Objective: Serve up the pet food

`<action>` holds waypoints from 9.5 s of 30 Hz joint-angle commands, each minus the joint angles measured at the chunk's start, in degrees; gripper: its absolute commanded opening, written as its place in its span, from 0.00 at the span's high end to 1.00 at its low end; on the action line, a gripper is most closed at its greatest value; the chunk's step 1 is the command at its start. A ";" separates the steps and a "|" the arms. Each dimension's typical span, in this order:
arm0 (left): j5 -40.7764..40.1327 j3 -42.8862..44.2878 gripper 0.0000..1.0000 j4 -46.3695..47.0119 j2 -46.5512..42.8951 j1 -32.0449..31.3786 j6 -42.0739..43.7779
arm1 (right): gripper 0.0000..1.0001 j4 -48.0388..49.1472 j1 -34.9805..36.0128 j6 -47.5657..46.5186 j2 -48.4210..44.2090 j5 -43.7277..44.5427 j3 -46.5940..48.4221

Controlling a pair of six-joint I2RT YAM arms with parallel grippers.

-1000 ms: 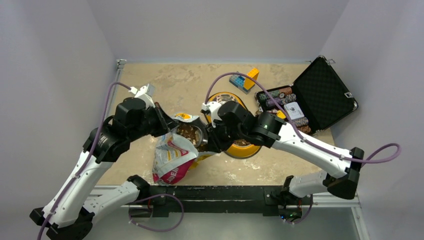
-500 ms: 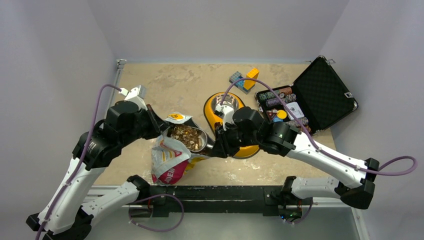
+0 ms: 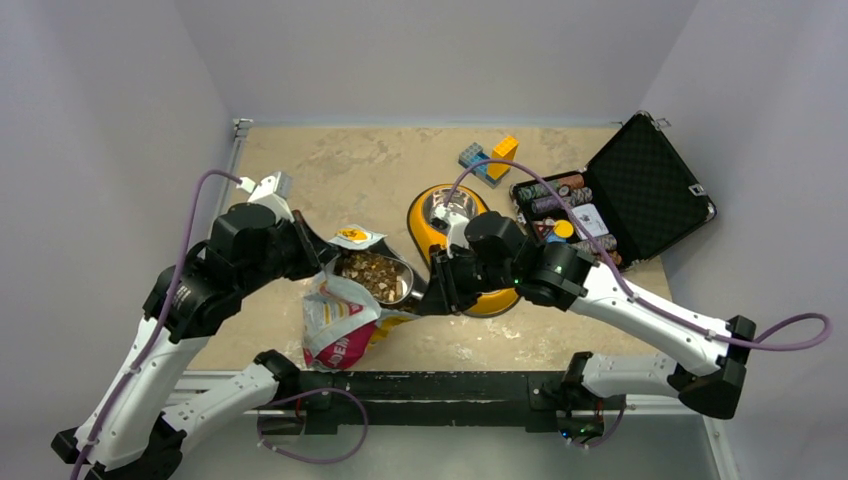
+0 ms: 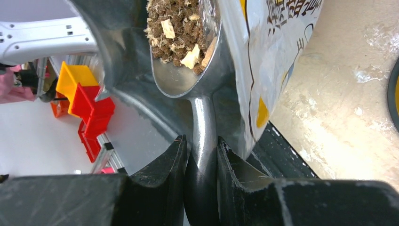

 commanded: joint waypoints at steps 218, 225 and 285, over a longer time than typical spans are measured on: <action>-11.79 -0.60 1.00 0.12 -8.75 -0.03 -1.85 | 1.00 -38.28 -11.68 -20.92 42.02 52.96 36.15; -10.97 -1.94 1.00 1.37 -9.57 -0.08 -2.79 | 1.00 -39.59 -11.60 -22.83 44.61 55.43 40.74; -10.11 -1.31 1.00 1.89 -9.10 -0.09 -2.27 | 1.00 -33.61 -14.07 -18.00 29.93 46.54 26.77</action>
